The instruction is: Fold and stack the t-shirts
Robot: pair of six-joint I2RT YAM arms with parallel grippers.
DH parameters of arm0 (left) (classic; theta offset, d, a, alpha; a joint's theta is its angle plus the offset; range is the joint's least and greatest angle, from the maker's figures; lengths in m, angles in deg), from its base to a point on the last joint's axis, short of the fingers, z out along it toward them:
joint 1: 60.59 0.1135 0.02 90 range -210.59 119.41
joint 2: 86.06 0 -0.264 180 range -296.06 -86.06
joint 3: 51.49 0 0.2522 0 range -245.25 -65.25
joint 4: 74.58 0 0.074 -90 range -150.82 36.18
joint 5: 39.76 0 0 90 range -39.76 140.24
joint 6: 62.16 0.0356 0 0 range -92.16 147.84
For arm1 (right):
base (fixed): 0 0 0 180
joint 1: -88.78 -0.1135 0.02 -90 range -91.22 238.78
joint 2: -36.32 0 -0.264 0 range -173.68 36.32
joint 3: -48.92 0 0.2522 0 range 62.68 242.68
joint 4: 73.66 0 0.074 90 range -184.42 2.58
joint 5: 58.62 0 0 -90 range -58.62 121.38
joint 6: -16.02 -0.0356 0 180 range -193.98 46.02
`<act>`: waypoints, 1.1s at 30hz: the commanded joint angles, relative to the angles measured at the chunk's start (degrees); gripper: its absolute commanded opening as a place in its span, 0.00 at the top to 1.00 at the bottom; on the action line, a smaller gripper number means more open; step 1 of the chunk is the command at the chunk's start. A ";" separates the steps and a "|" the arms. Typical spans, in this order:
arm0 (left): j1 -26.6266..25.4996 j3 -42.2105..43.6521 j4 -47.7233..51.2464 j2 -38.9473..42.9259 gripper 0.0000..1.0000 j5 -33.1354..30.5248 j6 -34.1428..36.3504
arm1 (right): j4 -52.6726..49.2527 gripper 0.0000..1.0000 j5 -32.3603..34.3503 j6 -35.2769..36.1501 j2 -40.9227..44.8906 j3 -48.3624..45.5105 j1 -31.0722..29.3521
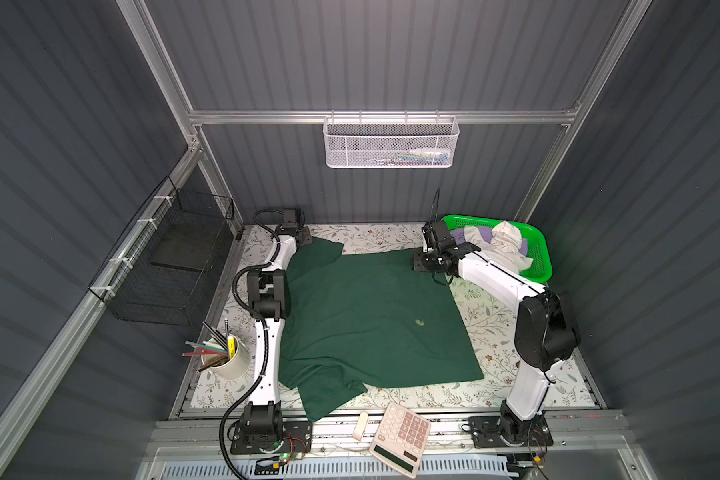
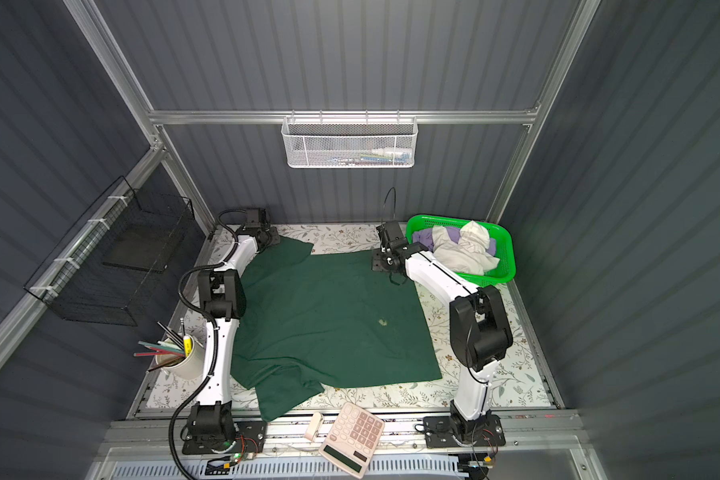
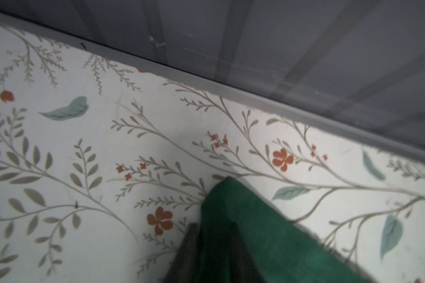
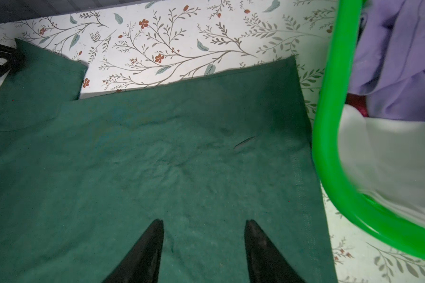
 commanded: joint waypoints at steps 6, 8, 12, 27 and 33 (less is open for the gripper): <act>0.08 11.56 -4.15 8.13 1.00 -2.36 0.60 | 0.13 0.45 -0.69 -0.44 -0.91 -0.24 0.52; 0.08 15.58 -6.27 12.65 1.00 -4.03 1.86 | 1.12 0.45 -0.46 -0.29 -1.20 -0.40 0.69; 0.08 25.09 -9.35 22.54 1.00 -7.32 1.87 | -0.88 0.47 0.43 -0.33 -5.08 5.06 2.53; 0.23 55.60 -11.02 48.10 1.00 -18.40 -3.71 | -2.85 0.49 8.79 -1.19 -19.37 19.78 3.08; 0.26 58.96 -11.07 49.88 1.00 -15.34 -5.27 | -5.15 0.49 9.94 -2.56 -24.12 24.75 4.89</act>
